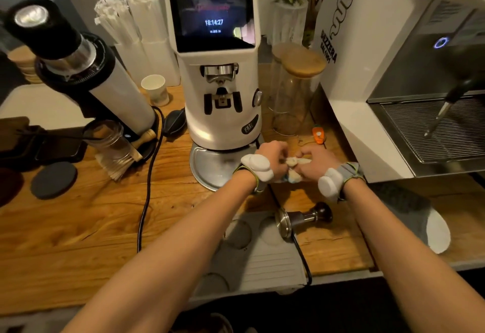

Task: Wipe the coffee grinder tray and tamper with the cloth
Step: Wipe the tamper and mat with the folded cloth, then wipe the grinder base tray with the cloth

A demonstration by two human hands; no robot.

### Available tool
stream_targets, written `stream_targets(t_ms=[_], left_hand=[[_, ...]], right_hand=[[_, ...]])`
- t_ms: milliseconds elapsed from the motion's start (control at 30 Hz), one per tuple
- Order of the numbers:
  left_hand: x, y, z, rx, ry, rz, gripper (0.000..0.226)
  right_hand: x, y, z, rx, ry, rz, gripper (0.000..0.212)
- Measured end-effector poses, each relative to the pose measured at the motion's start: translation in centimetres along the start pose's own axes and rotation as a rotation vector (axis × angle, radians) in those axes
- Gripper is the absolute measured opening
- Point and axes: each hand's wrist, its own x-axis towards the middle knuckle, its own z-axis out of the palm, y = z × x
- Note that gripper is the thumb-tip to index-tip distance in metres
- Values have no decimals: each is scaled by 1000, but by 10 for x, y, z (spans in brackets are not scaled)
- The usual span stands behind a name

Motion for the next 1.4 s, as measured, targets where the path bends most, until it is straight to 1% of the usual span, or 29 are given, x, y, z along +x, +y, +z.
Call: stream_targets(t_ms=[100,200,267,367,433,467,567,633,767,867,967,1033,1133,1233,1300,1400], left_hand=[[-24,-13,-16,-91,14,7,17],[-51,-31,-19,-69,10,-27,20],[-67,-43,-15,-44,5,-52,23],[-84,-60,-9,-51,-13,-85,21],[-93,-71,-9,-78,13,-111,17],[-95,-75,-10,-84,21,-118,16],[-105,-88,-15,-80,40,-136,16],[-114,-102,-21,-65,57,-157,16],[-131,-135,-38,-32,109,-217,18],[-140,-157,-54,-29,161,-286,17],[-143,-168,-66,-3,196,-320,14],[-143,-169,-73,-27,223,-328,14],[-135,-164,-85,-124,289,-302,17],[-118,-147,-98,-194,319,-226,31],[-102,-134,-100,-194,360,-182,39],[-81,-110,-87,-242,430,-121,32]], right_hand=[[-14,-16,-2,8,-112,-19,22],[-27,-39,8,-5,-247,-28,24],[-32,-53,20,-98,-297,-50,27],[-35,-73,39,-255,-315,-60,27],[-37,-89,51,-325,-320,-70,21],[-38,-95,54,-344,-313,-79,16],[-42,-112,68,-397,-303,-110,11],[-44,-123,80,-390,-295,-138,13],[-43,-148,108,-288,-233,-173,19],[-40,-169,128,-217,-154,-196,16],[-37,-181,140,-156,-138,-194,17],[-34,-181,139,-89,-123,-192,18],[-28,-171,123,110,-46,-160,19],[-21,-156,100,264,24,-96,21],[-16,-147,87,299,82,-45,22],[-11,-133,72,273,202,-25,19]])
